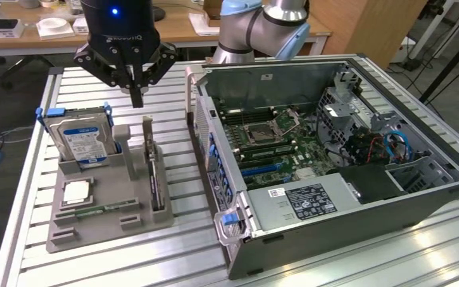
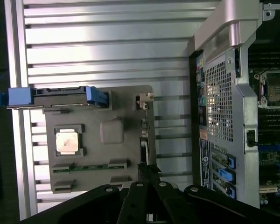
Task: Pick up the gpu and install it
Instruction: 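Pick up the gpu and move the gpu toward the slot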
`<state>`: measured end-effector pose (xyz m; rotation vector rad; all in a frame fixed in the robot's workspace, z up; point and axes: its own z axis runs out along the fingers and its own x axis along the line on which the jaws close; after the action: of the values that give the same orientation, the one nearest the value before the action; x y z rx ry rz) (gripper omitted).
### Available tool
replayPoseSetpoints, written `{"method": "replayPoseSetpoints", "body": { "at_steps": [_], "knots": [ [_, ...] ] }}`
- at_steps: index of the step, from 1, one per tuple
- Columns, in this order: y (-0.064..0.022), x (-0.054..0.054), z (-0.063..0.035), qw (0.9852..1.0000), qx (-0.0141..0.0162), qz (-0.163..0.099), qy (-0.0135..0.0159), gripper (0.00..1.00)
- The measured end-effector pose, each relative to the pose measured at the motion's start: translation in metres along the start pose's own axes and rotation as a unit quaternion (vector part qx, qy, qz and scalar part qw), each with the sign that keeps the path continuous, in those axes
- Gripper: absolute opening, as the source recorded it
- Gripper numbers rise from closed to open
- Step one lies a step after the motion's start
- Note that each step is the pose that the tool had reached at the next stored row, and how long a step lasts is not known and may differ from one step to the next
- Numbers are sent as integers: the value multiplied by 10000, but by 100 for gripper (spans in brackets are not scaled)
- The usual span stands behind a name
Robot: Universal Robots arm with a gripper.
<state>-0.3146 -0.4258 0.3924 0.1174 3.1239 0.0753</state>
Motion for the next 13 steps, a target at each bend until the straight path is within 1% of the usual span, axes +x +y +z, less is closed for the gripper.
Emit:
{"method": "replayPoseSetpoints", "body": {
  "at_steps": [5,13],
  "knots": [
    [0,0,0,10000,-10,0,0,11],
    [0,0,0,10000,-10,0,0,11]
  ]
}}
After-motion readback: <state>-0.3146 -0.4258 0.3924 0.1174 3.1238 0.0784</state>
